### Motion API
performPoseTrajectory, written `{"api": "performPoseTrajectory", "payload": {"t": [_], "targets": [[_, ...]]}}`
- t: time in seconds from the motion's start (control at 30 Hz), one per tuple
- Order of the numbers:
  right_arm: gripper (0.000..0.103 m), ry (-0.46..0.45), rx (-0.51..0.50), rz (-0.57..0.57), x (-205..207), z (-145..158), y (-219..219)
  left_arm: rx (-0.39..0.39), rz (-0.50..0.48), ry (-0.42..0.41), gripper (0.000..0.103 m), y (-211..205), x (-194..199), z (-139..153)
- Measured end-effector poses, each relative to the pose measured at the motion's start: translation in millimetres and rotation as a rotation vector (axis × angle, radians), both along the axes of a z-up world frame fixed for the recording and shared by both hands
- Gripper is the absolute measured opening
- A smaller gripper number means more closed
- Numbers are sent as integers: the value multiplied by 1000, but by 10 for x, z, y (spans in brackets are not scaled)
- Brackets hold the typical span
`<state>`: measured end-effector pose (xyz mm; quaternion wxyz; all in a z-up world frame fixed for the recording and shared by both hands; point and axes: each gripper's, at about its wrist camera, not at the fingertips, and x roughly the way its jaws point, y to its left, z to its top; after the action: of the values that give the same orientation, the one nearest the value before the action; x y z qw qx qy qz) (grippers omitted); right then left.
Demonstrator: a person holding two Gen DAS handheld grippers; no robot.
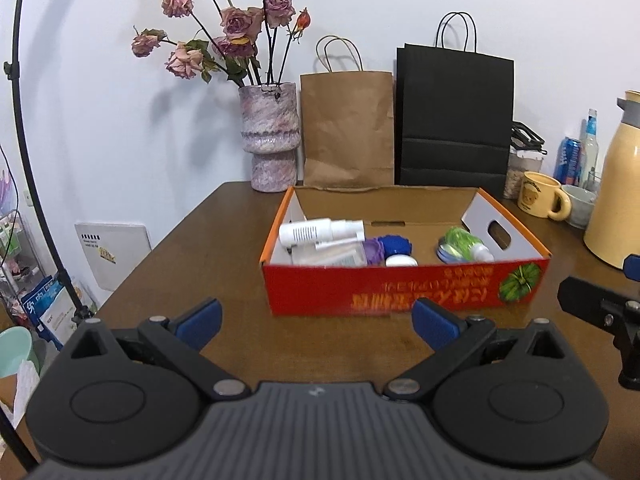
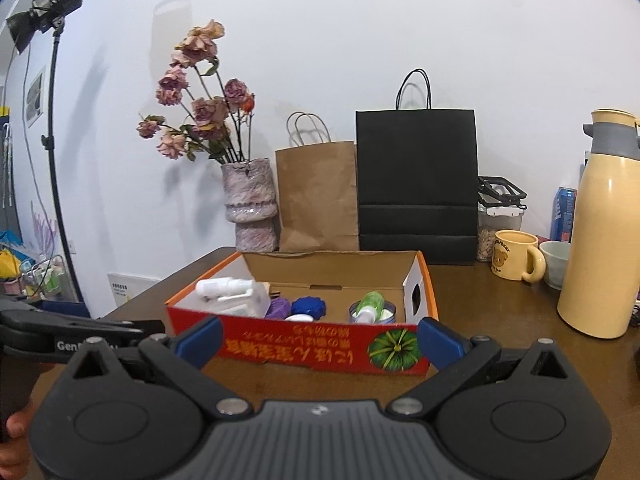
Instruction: Organize rigid objects
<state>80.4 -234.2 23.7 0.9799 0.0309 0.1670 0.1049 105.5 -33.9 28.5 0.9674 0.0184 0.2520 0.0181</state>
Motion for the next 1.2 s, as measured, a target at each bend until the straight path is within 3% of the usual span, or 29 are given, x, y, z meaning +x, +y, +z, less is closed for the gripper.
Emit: {"api": "performPoseTrajectory", "payload": {"t": [0.43,1.2], "targets": [[103,3,-31,10,-500,-11,72,-15,-7,-19,103,71,-476,14],[103,-8,-37,24,-642,30,138,-21,-18,-18,103,63,-590,10]]}}
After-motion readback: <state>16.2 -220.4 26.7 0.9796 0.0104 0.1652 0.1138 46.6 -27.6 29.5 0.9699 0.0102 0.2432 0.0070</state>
